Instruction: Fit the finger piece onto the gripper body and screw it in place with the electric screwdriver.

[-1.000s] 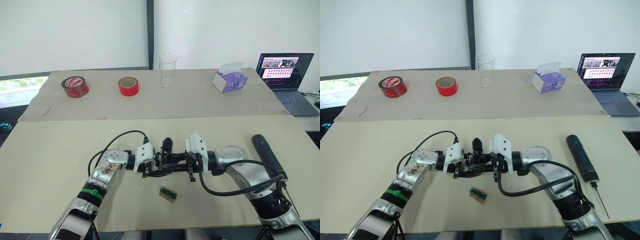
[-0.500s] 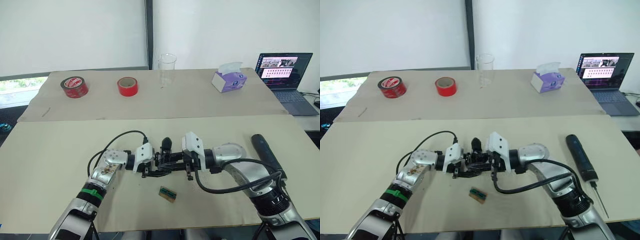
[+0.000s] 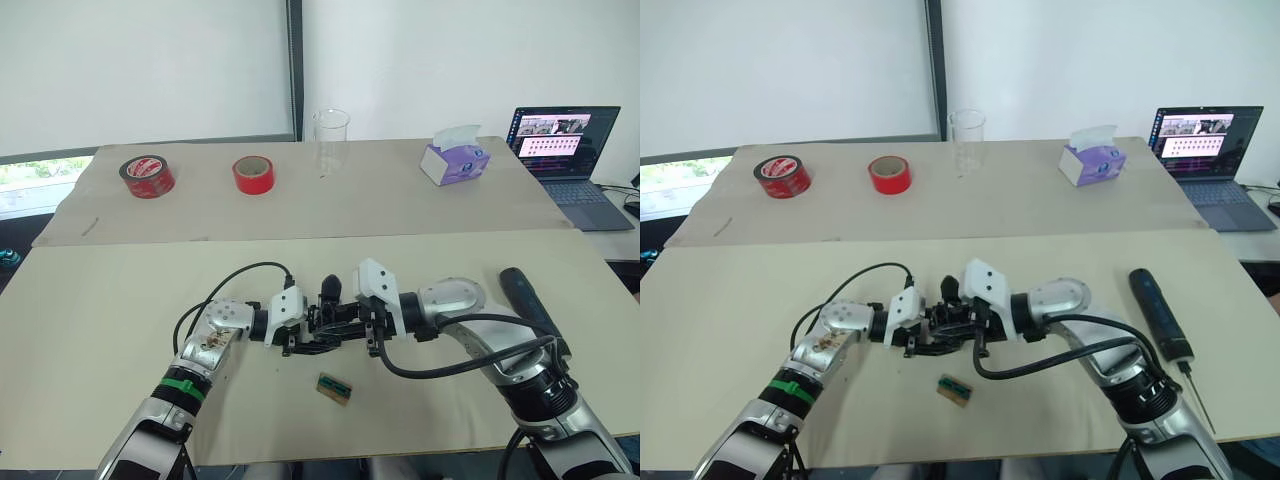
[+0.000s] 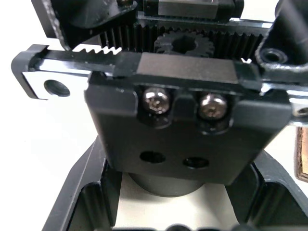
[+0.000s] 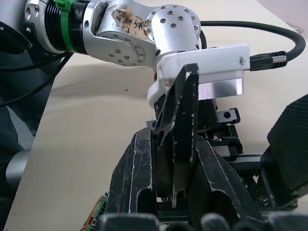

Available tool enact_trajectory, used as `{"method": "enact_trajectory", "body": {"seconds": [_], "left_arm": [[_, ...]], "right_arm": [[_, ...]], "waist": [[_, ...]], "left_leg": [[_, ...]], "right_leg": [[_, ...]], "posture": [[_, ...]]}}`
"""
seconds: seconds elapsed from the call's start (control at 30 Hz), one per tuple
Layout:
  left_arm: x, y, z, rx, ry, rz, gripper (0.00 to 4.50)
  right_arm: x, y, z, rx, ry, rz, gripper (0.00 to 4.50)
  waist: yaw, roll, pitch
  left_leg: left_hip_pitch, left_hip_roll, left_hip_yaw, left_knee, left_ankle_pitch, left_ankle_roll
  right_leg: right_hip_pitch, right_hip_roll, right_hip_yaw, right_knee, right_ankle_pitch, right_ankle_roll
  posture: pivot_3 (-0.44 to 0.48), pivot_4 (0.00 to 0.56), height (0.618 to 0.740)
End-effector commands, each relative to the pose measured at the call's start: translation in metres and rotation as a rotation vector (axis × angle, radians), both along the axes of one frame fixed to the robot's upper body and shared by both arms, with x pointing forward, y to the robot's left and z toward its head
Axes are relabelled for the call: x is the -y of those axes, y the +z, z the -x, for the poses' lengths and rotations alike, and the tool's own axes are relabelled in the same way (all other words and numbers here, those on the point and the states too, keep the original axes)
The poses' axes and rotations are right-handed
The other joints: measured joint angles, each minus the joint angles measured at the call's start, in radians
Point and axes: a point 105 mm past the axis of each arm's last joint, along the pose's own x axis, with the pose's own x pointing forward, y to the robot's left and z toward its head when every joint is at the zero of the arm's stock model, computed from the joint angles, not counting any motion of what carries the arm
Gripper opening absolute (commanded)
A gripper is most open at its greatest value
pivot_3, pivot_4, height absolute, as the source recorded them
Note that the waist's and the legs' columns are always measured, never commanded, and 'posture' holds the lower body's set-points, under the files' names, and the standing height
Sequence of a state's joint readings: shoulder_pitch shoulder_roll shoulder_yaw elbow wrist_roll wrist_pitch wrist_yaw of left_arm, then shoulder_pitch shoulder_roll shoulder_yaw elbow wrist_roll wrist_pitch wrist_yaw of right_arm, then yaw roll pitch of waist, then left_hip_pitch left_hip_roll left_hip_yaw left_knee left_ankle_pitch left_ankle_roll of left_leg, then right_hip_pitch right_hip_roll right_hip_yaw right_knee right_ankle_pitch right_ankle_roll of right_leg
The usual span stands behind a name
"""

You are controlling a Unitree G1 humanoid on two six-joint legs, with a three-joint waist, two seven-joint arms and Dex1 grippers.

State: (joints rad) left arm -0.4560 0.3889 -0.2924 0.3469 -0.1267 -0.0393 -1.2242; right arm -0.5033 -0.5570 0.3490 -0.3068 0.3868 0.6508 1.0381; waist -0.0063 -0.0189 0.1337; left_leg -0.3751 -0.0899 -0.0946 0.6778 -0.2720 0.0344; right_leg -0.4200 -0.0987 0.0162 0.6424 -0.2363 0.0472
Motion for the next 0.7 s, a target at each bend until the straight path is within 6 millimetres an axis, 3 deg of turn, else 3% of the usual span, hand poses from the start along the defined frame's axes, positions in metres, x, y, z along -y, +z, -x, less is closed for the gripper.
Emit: {"method": "enact_trajectory", "body": {"seconds": [0.03,0.2,0.33,0.4,0.7], "left_arm": [[-0.001,-0.010,0.008,-0.032,-0.024,-0.031,2.33],[-0.001,-0.010,0.007,-0.030,-0.021,-0.034,2.33],[-0.001,-0.011,0.007,-0.030,-0.019,-0.036,2.33],[-0.002,-0.011,0.007,-0.031,-0.017,-0.037,2.33],[-0.004,-0.013,0.003,-0.036,0.000,-0.045,2.33]], "right_arm": [[0.008,-0.018,-0.005,-0.063,-0.044,0.048,0.44],[0.006,-0.014,-0.003,-0.044,-0.003,0.025,0.44],[0.001,0.002,0.000,-0.021,0.030,-0.057,0.44],[0.000,0.010,0.005,-0.006,0.068,-0.094,1.47],[0.017,0.023,0.007,0.049,0.087,-0.138,4.48]], "waist": [[0.000,0.000,0.000],[0.000,0.000,0.000],[0.000,0.000,0.000],[0.000,0.000,0.000],[0.001,0.000,0.000]], "left_leg": [[0.000,0.000,0.000,0.000,0.000,0.000],[0.000,0.000,0.000,0.000,0.000,0.000],[0.000,0.000,0.000,0.000,0.000,0.000],[0.000,0.000,0.000,0.000,0.000,0.000],[-0.003,0.000,0.000,0.000,0.000,0.000]], "right_leg": [[0.000,0.000,0.000,0.000,0.000,0.000],[0.000,0.000,0.000,0.000,0.000,0.000],[0.000,0.000,0.000,0.000,0.000,0.000],[0.000,0.000,0.000,0.000,0.000,0.000],[-0.002,0.000,0.000,-0.001,0.000,0.000]], "posture": [[0.000,0.150,0.740],[0.000,0.150,0.740],[0.000,0.150,0.740],[0.000,0.150,0.740],[0.000,0.150,0.740]]}}
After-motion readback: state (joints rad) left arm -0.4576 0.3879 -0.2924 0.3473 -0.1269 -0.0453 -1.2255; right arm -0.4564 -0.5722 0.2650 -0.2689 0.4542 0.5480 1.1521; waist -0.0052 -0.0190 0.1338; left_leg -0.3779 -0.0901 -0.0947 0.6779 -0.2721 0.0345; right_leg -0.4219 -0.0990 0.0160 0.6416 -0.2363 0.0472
